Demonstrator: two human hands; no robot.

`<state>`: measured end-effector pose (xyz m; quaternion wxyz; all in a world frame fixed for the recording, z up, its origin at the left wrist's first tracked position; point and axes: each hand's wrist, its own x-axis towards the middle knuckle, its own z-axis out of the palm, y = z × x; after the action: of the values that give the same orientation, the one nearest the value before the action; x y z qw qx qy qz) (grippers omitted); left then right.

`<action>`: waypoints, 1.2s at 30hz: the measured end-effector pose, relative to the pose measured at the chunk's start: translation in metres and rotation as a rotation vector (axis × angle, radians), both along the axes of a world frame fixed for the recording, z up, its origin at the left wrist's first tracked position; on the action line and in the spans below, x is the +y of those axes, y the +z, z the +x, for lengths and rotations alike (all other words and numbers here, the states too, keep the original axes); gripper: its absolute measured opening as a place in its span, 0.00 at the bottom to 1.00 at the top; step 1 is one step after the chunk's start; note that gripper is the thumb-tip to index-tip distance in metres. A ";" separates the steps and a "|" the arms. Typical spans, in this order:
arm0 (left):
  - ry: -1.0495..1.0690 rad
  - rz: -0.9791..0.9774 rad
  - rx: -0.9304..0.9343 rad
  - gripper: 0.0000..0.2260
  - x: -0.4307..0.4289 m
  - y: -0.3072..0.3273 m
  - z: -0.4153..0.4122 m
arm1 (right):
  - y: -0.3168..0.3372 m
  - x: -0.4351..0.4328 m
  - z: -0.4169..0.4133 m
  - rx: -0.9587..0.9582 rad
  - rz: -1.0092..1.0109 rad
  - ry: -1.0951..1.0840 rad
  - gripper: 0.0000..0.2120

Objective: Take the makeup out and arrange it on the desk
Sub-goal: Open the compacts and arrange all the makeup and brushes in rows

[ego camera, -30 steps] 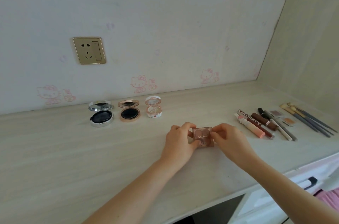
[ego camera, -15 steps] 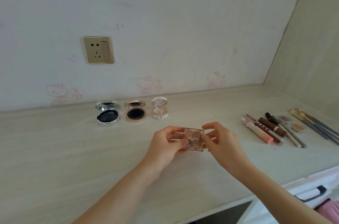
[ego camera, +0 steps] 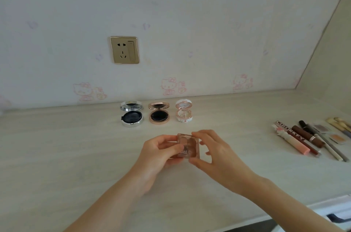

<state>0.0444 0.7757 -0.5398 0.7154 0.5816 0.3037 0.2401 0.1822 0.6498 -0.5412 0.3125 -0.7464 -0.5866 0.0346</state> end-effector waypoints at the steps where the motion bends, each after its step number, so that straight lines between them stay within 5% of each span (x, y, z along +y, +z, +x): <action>1: -0.005 -0.018 -0.004 0.11 0.001 0.000 -0.004 | 0.000 0.002 -0.003 -0.012 -0.024 0.021 0.31; 15: -0.090 -0.347 -0.183 0.15 0.008 0.008 -0.027 | 0.007 0.029 -0.035 0.019 0.049 0.009 0.27; 27: -0.078 -0.325 -0.189 0.15 0.017 0.008 -0.037 | 0.021 0.034 -0.036 0.005 0.041 0.040 0.26; 36: -0.081 -0.385 -0.219 0.15 0.021 0.008 -0.044 | 0.035 0.036 -0.029 0.148 0.015 0.067 0.15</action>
<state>0.0006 0.7962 -0.5315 0.8509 0.4167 0.2408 0.2105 0.1530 0.6856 -0.5062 0.3594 -0.7194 -0.5866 0.0958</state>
